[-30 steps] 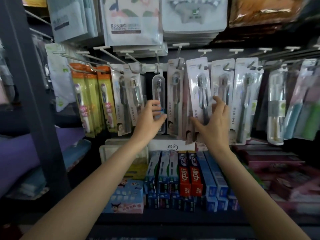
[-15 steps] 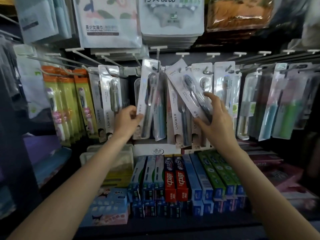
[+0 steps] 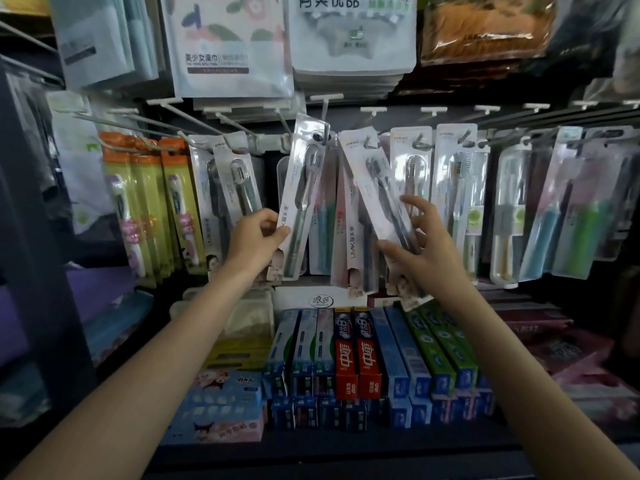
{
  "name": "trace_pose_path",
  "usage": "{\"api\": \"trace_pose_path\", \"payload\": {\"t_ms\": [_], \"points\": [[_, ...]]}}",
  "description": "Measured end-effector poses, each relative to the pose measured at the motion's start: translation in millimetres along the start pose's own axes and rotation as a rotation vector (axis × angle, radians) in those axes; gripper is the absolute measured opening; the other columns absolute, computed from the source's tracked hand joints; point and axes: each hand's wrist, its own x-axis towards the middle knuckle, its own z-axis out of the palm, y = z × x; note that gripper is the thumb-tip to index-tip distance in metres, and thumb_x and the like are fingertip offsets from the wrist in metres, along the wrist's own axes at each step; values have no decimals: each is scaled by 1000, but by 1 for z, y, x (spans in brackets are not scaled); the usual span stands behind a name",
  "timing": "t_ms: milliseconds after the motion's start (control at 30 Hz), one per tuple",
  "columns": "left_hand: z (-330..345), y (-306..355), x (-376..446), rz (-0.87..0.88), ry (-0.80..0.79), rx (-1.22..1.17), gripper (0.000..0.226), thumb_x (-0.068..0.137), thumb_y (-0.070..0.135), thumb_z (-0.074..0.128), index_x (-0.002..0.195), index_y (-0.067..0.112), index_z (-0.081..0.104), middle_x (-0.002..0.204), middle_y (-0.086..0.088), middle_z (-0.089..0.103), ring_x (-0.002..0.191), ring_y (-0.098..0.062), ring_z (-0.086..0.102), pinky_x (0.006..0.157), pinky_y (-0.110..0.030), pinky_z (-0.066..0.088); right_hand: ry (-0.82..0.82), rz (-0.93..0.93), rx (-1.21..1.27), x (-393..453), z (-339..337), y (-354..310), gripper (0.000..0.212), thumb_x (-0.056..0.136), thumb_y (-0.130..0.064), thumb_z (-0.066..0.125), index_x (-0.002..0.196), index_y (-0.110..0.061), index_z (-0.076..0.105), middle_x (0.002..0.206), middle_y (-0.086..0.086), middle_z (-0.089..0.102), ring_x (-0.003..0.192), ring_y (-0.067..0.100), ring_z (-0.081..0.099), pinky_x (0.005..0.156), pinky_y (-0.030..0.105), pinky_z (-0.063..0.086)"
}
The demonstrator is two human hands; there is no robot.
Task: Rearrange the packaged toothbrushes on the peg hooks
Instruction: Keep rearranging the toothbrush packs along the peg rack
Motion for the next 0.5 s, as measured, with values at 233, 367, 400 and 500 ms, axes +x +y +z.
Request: {"api": "trace_pose_path", "payload": {"t_ms": [233, 367, 400, 500], "points": [[-6, 2, 1, -30, -55, -68, 5, 86, 10, 62, 88, 14, 61, 91, 0, 63, 80, -9, 56, 73, -20, 42, -60, -13, -30, 5, -18, -11, 51, 84, -14, 65, 127, -30, 45, 92, 0, 59, 79, 16, 66, 64, 30, 58], [-10, 0, -1, -72, -131, -123, 23, 87, 10, 59, 110, 8, 61, 106, 0, 61, 92, -10, 56, 61, -8, 41, -135, -52, -92, 7, -19, -19, 46, 87, -13, 61, 129, -27, 48, 91, 2, 60, 73, 14, 63, 58, 22, 55], [-10, -1, -3, -81, -133, -136, 28, 87, 9, 59, 116, 7, 59, 107, 2, 60, 93, -8, 55, 57, -5, 41, -136, -46, -45, 7, -16, -21, 45, 88, -12, 60, 129, -26, 48, 88, 1, 59, 69, 11, 61, 55, 19, 52], [-9, -6, -6, -97, -116, -188, 31, 87, 5, 58, 118, 5, 58, 106, 2, 59, 90, -5, 54, 56, -6, 44, -140, -4, 38, 7, -7, -23, 45, 89, -10, 57, 130, -25, 47, 88, 2, 57, 70, 13, 61, 56, 20, 53]]}}
